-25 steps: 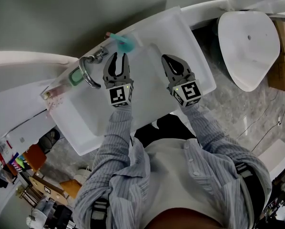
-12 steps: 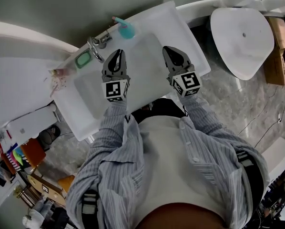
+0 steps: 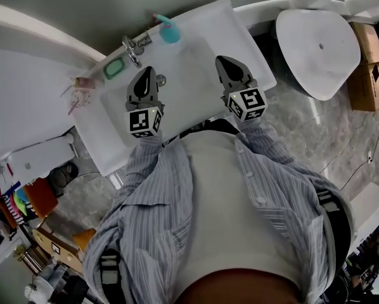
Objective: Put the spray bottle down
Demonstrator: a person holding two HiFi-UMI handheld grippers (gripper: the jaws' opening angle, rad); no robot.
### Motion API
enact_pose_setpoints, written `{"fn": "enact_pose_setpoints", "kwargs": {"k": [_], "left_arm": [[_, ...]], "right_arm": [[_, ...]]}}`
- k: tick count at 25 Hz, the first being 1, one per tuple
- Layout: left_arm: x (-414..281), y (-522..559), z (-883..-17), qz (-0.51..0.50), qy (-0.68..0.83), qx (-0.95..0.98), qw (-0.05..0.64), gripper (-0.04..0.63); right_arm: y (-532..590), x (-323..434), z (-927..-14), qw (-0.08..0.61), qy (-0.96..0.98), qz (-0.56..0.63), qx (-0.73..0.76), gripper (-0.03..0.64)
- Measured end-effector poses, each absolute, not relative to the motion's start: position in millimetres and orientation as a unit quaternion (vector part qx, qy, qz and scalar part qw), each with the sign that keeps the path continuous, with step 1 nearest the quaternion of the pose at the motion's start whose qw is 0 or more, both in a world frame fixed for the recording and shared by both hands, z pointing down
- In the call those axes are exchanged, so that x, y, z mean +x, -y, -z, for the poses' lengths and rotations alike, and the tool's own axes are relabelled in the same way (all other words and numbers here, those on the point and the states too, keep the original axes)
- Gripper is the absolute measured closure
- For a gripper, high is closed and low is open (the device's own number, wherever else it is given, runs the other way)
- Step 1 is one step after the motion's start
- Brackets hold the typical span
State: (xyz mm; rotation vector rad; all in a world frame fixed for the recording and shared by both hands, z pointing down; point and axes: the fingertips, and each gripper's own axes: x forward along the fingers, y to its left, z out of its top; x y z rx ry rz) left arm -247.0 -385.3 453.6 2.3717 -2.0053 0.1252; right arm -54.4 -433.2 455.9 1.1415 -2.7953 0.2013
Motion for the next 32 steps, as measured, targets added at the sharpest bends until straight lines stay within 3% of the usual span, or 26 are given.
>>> {"fn": "enact_pose_setpoints", "kwargs": {"k": [32], "left_arm": [[-255.2,379.5,-429.5,-0.016,0.631,0.776,0.008,0.594]], "right_arm": [[430.5,-48.4,-433.7,0.043,0.911,-0.056,0.406,0.601]]}}
